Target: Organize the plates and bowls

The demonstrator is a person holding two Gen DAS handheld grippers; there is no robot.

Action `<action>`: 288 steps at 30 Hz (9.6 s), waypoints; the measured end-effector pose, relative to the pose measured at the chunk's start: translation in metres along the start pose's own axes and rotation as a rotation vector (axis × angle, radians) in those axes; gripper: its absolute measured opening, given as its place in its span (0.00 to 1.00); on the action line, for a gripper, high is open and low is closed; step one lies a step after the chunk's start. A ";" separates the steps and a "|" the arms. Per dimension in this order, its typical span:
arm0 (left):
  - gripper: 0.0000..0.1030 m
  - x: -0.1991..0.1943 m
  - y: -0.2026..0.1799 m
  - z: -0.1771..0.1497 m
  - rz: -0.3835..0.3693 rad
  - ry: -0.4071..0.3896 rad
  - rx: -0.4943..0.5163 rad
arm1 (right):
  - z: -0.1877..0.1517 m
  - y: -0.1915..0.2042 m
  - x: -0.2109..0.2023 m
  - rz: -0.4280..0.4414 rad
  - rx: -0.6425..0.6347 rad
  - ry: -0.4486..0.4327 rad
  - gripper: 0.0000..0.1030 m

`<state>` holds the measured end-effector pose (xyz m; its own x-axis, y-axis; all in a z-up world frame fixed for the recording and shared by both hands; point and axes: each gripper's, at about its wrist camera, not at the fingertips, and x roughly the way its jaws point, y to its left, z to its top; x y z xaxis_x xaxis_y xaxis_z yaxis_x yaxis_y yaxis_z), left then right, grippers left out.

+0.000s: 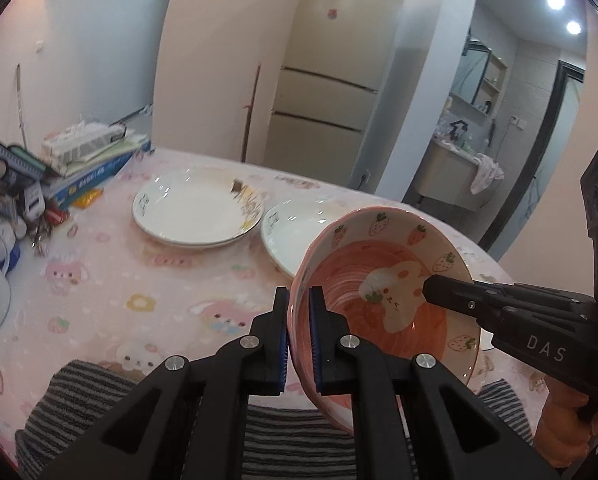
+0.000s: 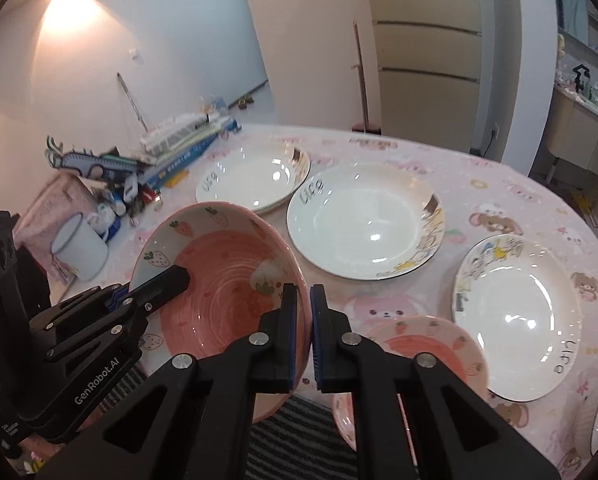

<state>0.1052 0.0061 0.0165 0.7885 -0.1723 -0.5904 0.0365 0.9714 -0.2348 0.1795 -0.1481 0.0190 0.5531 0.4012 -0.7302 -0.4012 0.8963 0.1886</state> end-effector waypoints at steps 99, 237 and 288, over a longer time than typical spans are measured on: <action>1.00 -0.007 -0.246 -0.026 -0.224 -0.116 0.440 | -0.128 -0.234 -0.191 -0.319 0.473 -0.263 0.48; 0.18 0.059 -0.110 -0.053 -0.089 0.031 0.237 | -0.092 -0.110 -0.021 -0.162 0.301 -0.186 0.12; 0.28 0.044 -0.074 -0.040 0.042 -0.112 0.087 | -0.091 -0.112 -0.018 -0.228 0.271 -0.246 0.07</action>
<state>0.1129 -0.0800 -0.0226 0.8539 -0.1164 -0.5072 0.0513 0.9887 -0.1405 0.1475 -0.2730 -0.0487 0.7759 0.1912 -0.6012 -0.0608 0.9712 0.2305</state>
